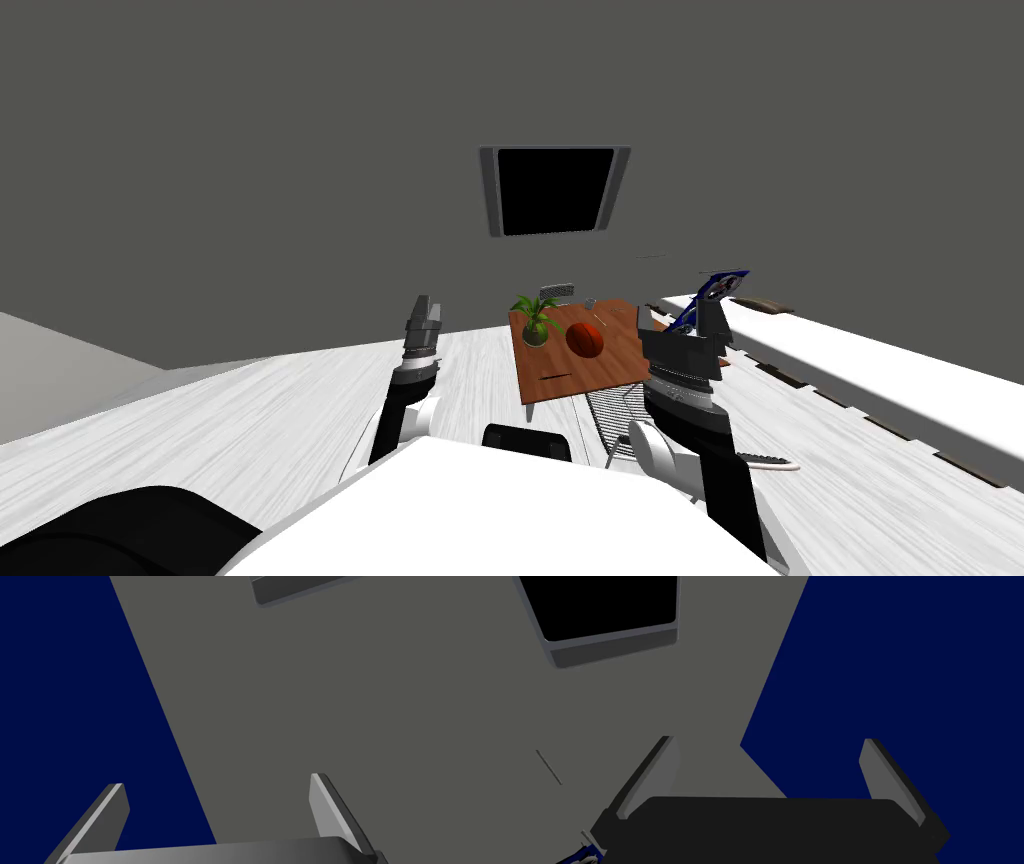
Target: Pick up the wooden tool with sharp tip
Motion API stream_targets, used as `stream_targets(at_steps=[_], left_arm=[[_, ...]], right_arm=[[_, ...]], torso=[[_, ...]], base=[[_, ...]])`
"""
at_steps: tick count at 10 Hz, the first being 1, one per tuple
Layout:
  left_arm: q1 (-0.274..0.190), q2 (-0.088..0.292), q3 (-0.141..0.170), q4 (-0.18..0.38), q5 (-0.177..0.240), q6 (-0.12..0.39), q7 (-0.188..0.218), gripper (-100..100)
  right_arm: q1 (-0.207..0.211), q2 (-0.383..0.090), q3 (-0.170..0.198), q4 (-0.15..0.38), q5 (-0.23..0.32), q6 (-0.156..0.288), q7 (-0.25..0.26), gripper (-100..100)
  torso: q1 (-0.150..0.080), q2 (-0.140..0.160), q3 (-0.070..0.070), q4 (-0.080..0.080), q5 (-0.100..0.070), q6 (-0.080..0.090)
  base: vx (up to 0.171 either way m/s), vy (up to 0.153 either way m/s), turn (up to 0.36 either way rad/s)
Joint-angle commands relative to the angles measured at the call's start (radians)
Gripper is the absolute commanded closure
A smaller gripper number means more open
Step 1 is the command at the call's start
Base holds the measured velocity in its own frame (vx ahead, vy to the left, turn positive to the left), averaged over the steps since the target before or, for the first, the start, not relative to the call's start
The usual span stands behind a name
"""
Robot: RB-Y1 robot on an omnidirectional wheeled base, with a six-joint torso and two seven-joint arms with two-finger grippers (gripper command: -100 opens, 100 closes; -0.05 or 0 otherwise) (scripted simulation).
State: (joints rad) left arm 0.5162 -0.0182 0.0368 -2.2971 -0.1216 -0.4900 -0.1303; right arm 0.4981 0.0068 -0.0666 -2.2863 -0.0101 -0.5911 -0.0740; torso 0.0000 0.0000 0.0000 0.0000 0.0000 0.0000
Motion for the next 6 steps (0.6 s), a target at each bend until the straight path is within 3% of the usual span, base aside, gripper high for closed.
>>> stream_targets(at_steps=[1, 5, 6], left_arm=[[0.000, 0.000, 0.000, 0.000, 0.000, 0.000, 0.000, 0], [0.000, 0.000, 0.000, 0.000, 0.000, 0.000, 0.000, 0], [0.000, 0.000, 0.000, 0.000, 0.000, 0.000, 0.000, 0]], right_arm=[[-0.001, -0.028, 0.004, 0.018, 0.021, 0.008, 0.003, -100], [-0.008, -0.120, 0.027, 0.123, 0.131, 0.051, 0.022, -100], [-0.008, -0.120, 0.027, 0.123, 0.147, 0.051, 0.022, -100]], torso=[[0.000, 0.000, 0.000, 0.000, 0.000, 0.000], [0.003, 0.003, 0.002, 0.001, 0.001, 0.000], [0.003, 0.003, 0.002, 0.001, 0.001, 0.000]], base=[[-0.014, 0.013, 0.074], [-0.044, 0.040, 0.147], [-0.034, 0.040, 0.078]])
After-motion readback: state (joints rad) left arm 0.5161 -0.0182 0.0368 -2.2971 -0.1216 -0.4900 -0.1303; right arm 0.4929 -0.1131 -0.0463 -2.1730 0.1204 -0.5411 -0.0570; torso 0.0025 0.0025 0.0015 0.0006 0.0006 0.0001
